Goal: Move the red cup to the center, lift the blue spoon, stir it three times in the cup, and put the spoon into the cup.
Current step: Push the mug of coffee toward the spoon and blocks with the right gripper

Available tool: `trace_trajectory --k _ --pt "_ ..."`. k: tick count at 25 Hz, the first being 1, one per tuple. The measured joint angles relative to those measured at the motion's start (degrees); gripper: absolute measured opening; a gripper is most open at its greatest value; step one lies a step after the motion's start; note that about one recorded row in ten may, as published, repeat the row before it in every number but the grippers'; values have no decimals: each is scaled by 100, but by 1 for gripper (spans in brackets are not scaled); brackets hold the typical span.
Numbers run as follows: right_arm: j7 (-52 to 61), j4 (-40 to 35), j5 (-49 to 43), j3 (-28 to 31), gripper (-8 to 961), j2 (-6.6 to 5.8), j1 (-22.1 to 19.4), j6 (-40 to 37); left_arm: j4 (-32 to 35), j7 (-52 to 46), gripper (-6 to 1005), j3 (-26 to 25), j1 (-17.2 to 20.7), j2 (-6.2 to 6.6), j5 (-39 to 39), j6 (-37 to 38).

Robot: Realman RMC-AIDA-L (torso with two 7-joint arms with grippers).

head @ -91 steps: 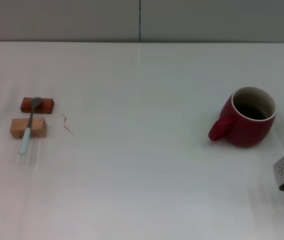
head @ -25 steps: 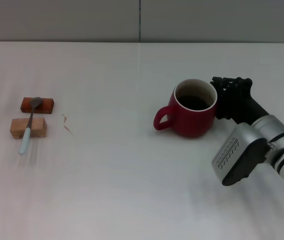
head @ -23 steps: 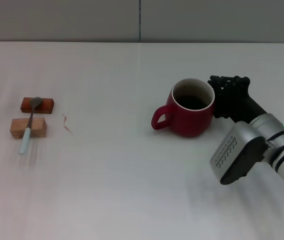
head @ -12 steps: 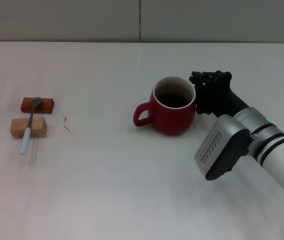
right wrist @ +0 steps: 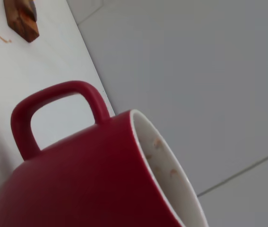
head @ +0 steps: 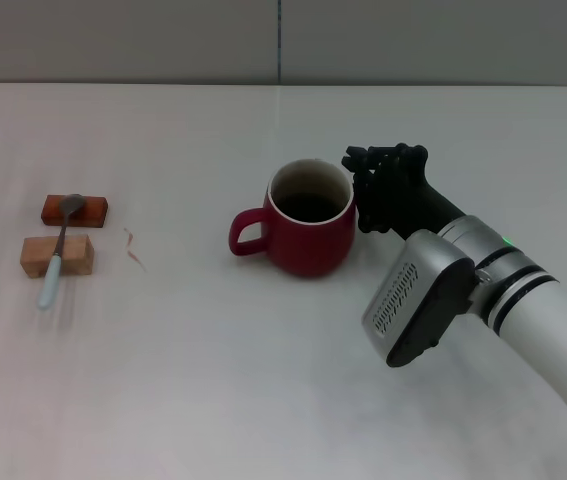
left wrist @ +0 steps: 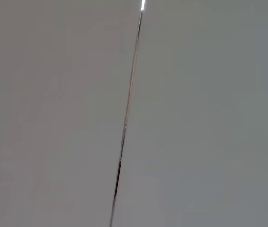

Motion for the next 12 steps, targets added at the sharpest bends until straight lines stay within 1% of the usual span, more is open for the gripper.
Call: trace_trajectory --k 12 --pt "339 14 -9 -77 67 0 99 -39 -68 0 843 0 32 -4 0 54"
